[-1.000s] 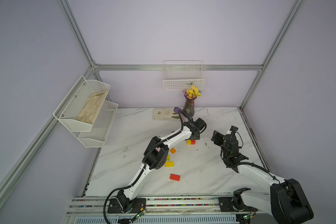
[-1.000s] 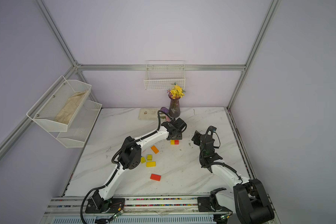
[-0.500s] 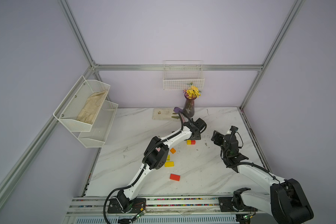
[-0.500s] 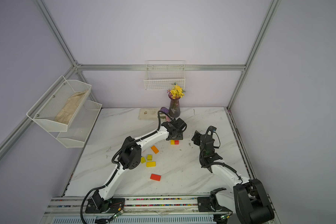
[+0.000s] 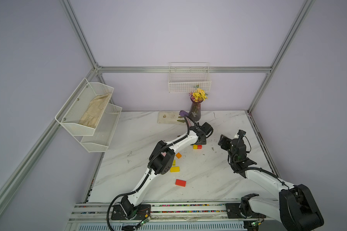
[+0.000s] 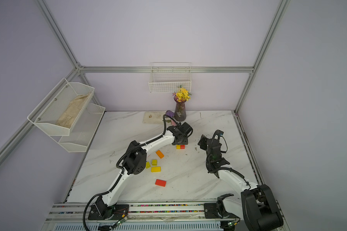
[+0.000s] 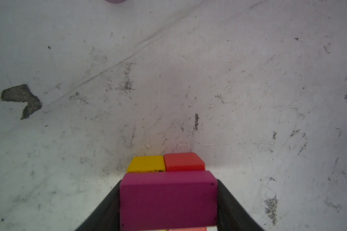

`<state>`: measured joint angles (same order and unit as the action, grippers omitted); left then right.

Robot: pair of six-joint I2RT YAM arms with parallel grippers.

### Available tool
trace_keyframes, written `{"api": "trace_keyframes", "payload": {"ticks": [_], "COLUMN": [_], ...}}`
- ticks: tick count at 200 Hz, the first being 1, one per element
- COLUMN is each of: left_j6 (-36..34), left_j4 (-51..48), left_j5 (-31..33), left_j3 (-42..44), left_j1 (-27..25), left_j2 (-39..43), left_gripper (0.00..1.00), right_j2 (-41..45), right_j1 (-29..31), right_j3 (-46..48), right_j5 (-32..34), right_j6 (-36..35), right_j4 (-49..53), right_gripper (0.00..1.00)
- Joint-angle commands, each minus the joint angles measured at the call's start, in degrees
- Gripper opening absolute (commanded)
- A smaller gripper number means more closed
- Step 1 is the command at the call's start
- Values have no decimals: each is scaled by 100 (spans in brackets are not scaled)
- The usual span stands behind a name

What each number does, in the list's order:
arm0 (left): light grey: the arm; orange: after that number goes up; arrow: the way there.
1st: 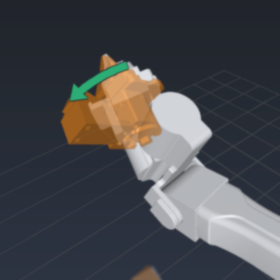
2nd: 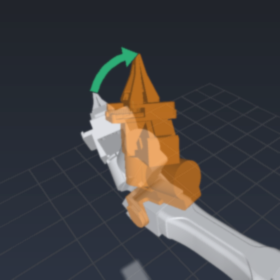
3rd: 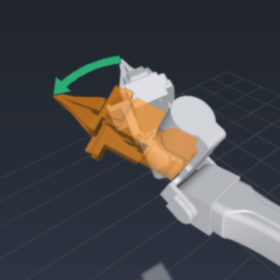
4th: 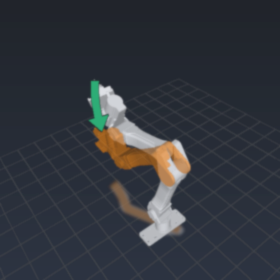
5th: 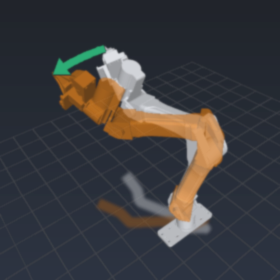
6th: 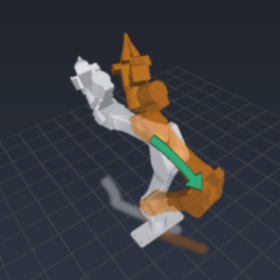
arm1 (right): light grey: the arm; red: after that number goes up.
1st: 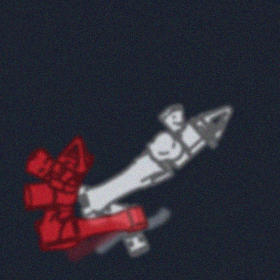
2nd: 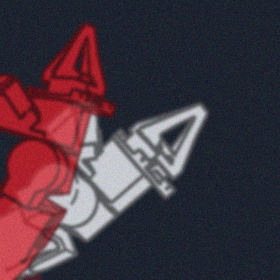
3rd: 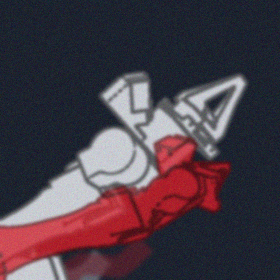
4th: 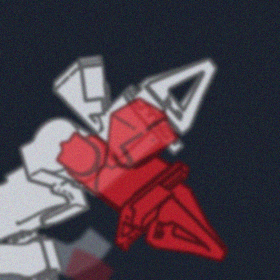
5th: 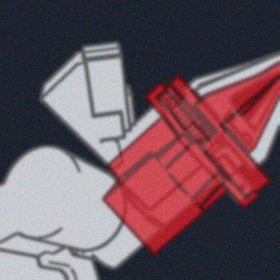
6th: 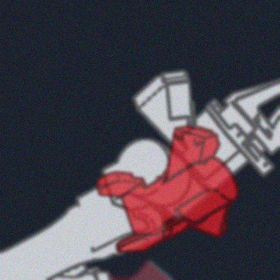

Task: Build the wood block tower
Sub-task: 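Lower the magenta block onto the red-yellow pair with the left gripper, then open the left gripper to release the magenta block on top, then withdraw the left gripper toward the robot over the red block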

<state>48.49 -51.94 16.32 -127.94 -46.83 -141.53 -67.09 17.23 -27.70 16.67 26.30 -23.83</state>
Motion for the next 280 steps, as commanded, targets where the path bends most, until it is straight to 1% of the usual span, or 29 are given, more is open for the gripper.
{"api": "trace_keyframes", "payload": {"ticks": [1,41,71,80,99,129,153,172,188,201,226,238,265,273,280], "left_j6": [64,69,60,51,55,12,-32,-88,-191,-226,-266,-146,444,644,608], "left_j4": [38,48,50,43,37,38,44,26,35,56,3,-17,-215,-372,-413], "left_j5": [75,55,52,56,40,-6,11,115,259,473,363,439,792,784,648], "left_j3": [-372,-381,-372,-365,-307,-161,128,599,1120,1708,2914,3580,4901,5186,5375], "left_j1": [33,31,36,36,35,28,0,-55,-127,-183,-186,-186,-177,-129,-67], "left_j2": [21,13,25,44,116,355,748,1261,1876,2399,3525,4138,5518,5867,6288], "left_gripper": [63,64,70,73,85,100,100,100,100,99,100,100,100,100,100], "right_j2": [-6,-6,-6,0,-6,-6,-6,3,3,6,37,54,77,87,87], "right_j1": [-25,-26,-27,-30,-25,-31,-28,-22,-30,-27,-26,-26,-25,-25,-26], "right_j3": [20,22,22,26,28,16,28,29,28,28,52,63,117,133,136], "right_j5": [3,4,3,3,3,6,12,12,13,21,30,43,50,56,52], "right_j6": [-22,-20,-20,-20,-20,-19,-20,-20,-20,-26,-29,-36,-38,-27,-31], "right_j4": [-191,-191,-192,-191,-192,-197,-200,-205,-209,-209,-217,-225,-313,-340,-341], "right_gripper": [85,85,85,85,85,85,85,85,85,85,85,85,84,84,84]}}
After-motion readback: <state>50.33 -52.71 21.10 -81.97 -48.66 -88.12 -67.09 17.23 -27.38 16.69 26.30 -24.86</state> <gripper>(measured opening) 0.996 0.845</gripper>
